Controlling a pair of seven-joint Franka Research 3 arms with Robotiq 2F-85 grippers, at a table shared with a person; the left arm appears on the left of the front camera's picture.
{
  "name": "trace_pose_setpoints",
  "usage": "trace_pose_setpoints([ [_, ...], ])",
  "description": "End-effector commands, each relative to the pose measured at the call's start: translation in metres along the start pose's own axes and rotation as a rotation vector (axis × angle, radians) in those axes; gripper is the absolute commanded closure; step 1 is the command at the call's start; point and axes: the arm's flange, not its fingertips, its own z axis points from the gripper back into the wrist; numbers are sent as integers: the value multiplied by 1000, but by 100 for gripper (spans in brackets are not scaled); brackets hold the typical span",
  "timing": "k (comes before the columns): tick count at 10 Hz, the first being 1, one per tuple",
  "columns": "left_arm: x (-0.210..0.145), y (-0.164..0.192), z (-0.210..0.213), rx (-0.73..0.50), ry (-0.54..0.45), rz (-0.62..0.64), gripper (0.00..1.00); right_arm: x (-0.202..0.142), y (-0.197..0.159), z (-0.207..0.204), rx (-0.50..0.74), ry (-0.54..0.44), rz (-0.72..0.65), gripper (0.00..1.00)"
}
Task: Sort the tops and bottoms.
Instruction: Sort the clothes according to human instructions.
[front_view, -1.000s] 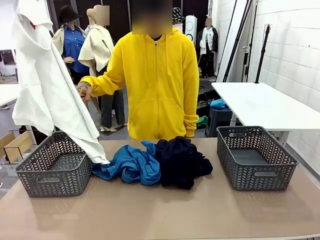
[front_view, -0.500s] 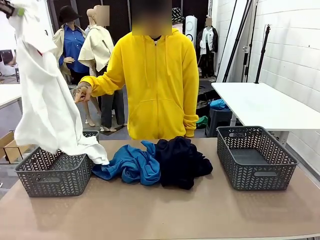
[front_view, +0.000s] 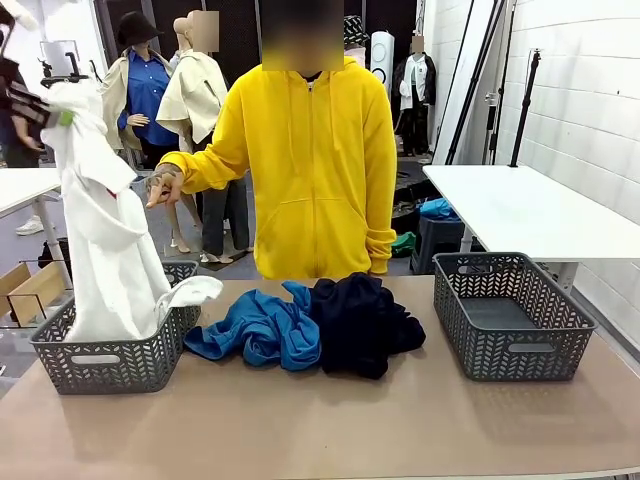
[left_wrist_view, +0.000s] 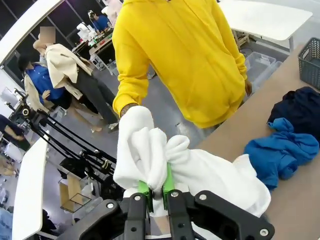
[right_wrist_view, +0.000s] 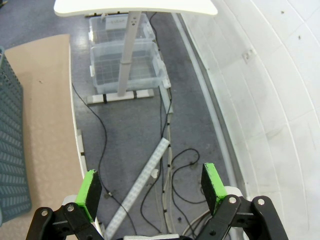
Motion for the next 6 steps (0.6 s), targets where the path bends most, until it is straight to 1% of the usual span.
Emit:
trace_pose_setpoints([
  [1,25,17,11,7,-27,4,100,-1,-1,1,3,5,4,0],
  [4,25,17,11,7,-27,4,100,-1,-1,1,3,5,4,0],
  [5,19,12,11,6,-22,-7,100,-1,-1,1,3,5,4,0],
  [6,7,8,-14,-38,19,45,100,-1,-1,1,3,5,4,0],
])
